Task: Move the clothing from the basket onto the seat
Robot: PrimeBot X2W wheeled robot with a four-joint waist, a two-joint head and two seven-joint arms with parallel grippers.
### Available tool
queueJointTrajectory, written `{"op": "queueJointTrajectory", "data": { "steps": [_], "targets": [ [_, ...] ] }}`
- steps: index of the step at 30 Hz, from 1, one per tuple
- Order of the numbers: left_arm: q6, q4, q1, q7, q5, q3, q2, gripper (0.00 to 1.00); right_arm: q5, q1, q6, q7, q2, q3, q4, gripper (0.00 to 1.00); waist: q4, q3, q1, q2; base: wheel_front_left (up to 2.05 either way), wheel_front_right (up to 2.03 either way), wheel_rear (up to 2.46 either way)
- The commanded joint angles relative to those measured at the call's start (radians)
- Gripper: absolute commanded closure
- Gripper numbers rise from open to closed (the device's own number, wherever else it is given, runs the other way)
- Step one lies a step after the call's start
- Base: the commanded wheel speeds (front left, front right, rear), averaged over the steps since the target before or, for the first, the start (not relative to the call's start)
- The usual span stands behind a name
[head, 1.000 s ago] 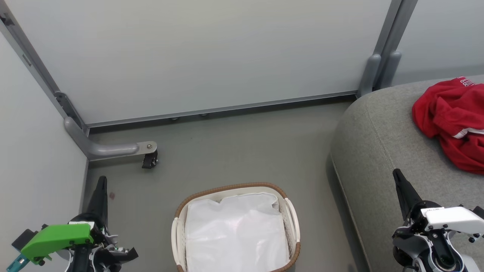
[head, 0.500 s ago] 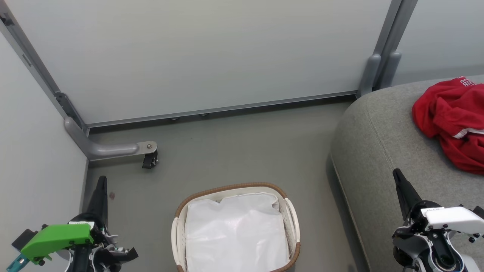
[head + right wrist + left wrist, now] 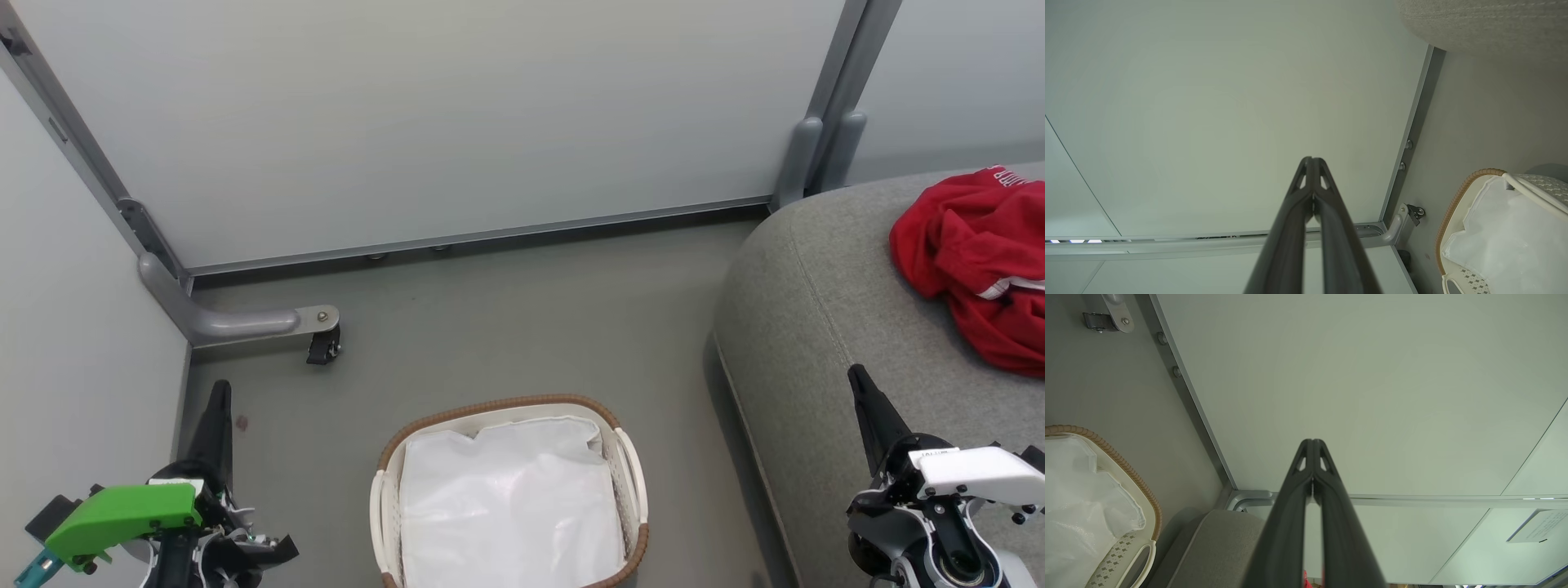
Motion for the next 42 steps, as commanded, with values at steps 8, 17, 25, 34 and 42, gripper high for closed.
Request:
{"op": "queueJointTrajectory", "data": {
  "steps": [8, 17, 25, 34, 42],
  "targets": [
    [-0.006, -0.001, -0.011, 0.003, -0.003, 0.002, 0.006, 1.00, 0.003, -0.002, 0.000, 0.003, -0.006, -0.002, -0.003, 1.00, 0.000, 0.000, 0.0000, 0.0000, 0.00, 0.00, 0.00],
    [-0.006, -0.001, -0.011, 0.003, -0.003, 0.002, 0.006, 1.00, 0.003, -0.002, 0.000, 0.003, -0.006, -0.002, -0.003, 1.00, 0.000, 0.000, 0.0000, 0.0000, 0.00, 0.00, 0.00],
    [-0.006, -0.001, -0.011, 0.003, -0.003, 0.002, 0.006, 1.00, 0.003, -0.002, 0.000, 0.003, -0.006, -0.002, -0.003, 1.00, 0.000, 0.000, 0.0000, 0.0000, 0.00, 0.00, 0.00],
    [-0.006, -0.001, -0.011, 0.003, -0.003, 0.002, 0.006, 1.00, 0.003, -0.002, 0.000, 0.003, -0.006, -0.002, -0.003, 1.00, 0.000, 0.000, 0.0000, 0.0000, 0.00, 0.00, 0.00],
    [-0.006, -0.001, -0.011, 0.003, -0.003, 0.002, 0.006, 1.00, 0.003, -0.002, 0.000, 0.003, -0.006, -0.002, -0.003, 1.00, 0.000, 0.000, 0.0000, 0.0000, 0.00, 0.00, 0.00]
  ]
}}
